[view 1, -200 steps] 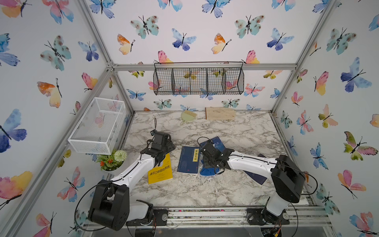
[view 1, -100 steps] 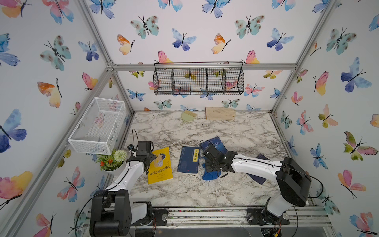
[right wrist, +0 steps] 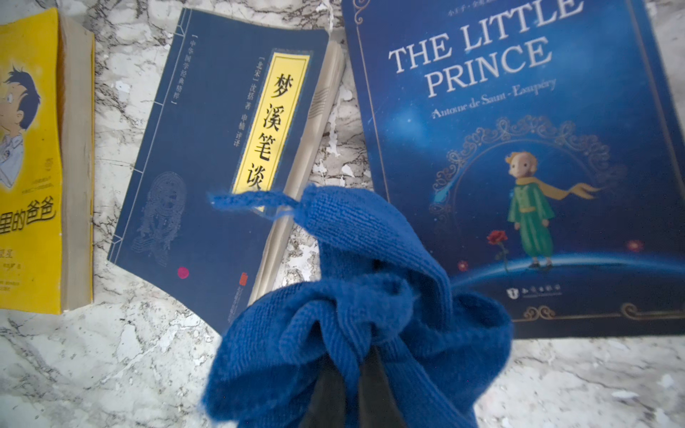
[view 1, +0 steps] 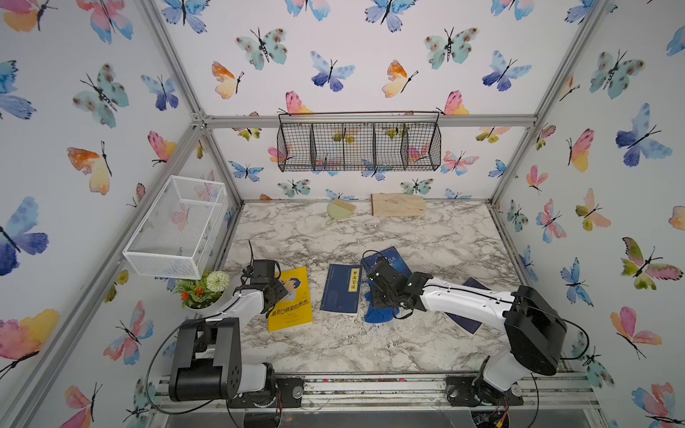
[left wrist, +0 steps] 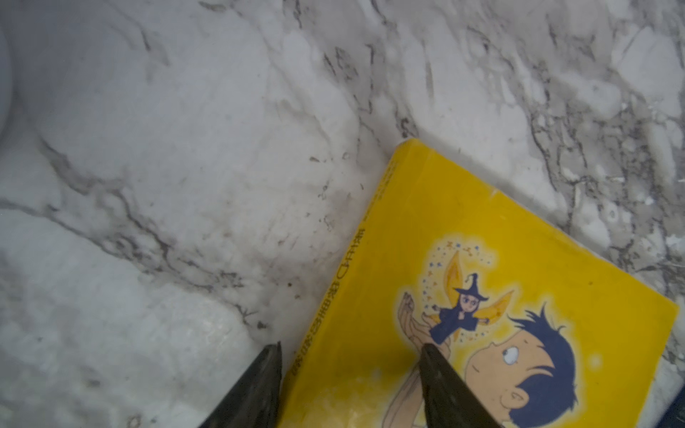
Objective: Wipe the cover of the book
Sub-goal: Adjust the book at the center of the board.
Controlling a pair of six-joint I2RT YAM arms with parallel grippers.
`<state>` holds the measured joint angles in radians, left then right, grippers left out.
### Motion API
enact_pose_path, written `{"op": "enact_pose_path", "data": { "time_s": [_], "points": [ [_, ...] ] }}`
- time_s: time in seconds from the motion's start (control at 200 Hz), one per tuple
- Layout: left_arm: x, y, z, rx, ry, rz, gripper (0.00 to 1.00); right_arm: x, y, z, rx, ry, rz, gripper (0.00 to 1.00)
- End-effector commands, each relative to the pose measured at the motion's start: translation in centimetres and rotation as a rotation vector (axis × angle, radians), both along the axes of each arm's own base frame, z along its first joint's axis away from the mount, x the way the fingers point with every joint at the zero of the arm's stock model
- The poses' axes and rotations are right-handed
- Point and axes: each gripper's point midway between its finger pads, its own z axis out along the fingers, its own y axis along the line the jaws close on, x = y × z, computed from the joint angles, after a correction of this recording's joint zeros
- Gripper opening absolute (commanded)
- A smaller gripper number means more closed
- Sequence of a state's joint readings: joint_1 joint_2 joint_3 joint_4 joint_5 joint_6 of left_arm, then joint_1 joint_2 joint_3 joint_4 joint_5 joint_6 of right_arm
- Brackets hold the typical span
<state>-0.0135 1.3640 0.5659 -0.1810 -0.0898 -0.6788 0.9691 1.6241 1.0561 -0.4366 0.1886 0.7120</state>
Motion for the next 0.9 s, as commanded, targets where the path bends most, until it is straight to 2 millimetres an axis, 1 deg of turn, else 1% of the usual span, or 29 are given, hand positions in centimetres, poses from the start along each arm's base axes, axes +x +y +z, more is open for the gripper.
{"op": "enact_pose_path", "data": {
  "time_s": [0.0,0.24,0.3,0.39,0.516,0.561,0.666,0.781,0.836,0.891],
  "points": [
    [0.0,-2.6,-0.7,-0.107,-0.022,-0.078,0.57,0.6,0.4,1.2,0.001,-0.016,0.007,0.01],
    [0.0,-6.4,-1.3,-0.161,-0.048,-0.158,0.56,1.3,0.3,1.8,-0.016,-0.032,-0.007,0.01],
    [-0.1,-7.0,-1.7,-0.19,-0.04,-0.152,0.56,1.4,0.3,2.0,-0.019,-0.035,-0.015,0.01],
    [-0.4,-7.6,-2.0,-0.227,-0.033,-0.139,0.54,1.7,0.1,2.8,-0.017,-0.051,-0.034,0.01],
    [-0.8,-8.8,-1.3,-0.252,-0.079,-0.132,0.51,2.3,-0.2,4.3,-0.014,-0.09,-0.054,0.01],
    [-1.1,-9.5,-1.1,-0.268,-0.091,-0.139,0.5,2.5,-0.1,4.8,-0.007,-0.1,-0.056,0.01],
    [-1.4,-11.3,-0.9,-0.329,-0.108,-0.139,0.48,3.0,0.6,5.4,0.007,-0.113,-0.052,0.01],
    [-1.5,-13.1,-0.6,-0.36,-0.119,-0.166,0.47,3.4,1.8,5.3,0.014,-0.102,-0.038,0.01],
    [-1.2,-13.1,-0.4,-0.337,-0.118,-0.179,0.46,3.5,2.6,5.3,0.026,-0.087,-0.023,0.01],
    [-1.1,-12.0,-0.4,-0.257,-0.101,-0.172,0.46,3.6,3.4,5.2,0.039,-0.073,-0.009,0.01]
  ]
}}
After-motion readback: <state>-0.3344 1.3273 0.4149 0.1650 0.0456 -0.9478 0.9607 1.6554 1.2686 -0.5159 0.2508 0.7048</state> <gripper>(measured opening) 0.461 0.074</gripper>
